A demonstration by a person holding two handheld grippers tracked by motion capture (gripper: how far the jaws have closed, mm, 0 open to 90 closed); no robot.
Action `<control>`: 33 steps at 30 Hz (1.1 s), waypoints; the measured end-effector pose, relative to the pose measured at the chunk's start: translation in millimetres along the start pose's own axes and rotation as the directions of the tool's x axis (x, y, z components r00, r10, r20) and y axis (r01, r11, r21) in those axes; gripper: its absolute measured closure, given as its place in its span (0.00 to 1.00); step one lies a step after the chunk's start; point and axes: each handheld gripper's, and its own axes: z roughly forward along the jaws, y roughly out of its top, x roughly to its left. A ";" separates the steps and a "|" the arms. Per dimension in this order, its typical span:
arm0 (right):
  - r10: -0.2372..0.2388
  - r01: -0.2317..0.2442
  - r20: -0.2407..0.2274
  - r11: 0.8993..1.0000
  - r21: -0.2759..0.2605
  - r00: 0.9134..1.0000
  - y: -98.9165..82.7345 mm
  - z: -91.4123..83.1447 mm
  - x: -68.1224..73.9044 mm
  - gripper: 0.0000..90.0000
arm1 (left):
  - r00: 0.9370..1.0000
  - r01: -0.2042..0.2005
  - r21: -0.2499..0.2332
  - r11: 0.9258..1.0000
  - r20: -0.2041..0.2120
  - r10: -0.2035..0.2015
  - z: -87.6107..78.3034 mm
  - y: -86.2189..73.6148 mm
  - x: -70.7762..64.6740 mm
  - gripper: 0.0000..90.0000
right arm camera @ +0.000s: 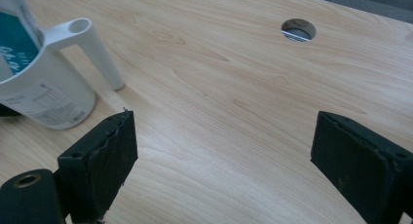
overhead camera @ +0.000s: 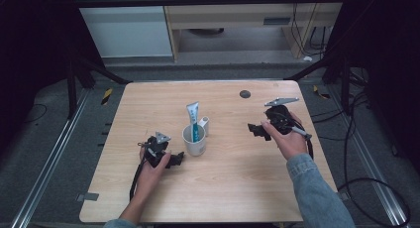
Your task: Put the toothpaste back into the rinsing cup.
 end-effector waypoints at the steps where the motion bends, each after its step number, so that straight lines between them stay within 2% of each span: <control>1: 0.007 -0.007 0.011 1.000 0.003 1.000 -0.7 0.5 -4.4 0.12 | 1.000 0.000 0.000 1.000 0.000 0.000 0.0 0.0 0.0 0.00; 13: 0.017 -0.019 0.068 0.999 0.032 0.998 -14.6 3.7 -26.2 0.16 | 1.000 0.005 -0.003 1.000 -0.003 -0.005 0.1 -0.1 -0.6 0.00; 21: 0.025 -0.032 0.098 0.997 0.066 0.995 -33.7 17.4 -44.8 0.16 | 1.000 0.003 -0.002 1.000 -0.003 -0.003 0.0 -0.1 -0.4 0.00; 26: 0.038 -0.047 0.108 0.996 0.079 0.993 -41.8 26.0 -51.3 0.16 | 1.000 0.003 -0.001 1.000 -0.003 -0.003 0.0 -0.1 -0.4 0.00; 33: 0.024 -0.035 0.109 0.994 0.101 0.994 -49.9 37.3 -51.5 0.15 | 1.000 0.004 -0.002 1.000 -0.003 -0.004 0.0 -0.1 -0.5 0.00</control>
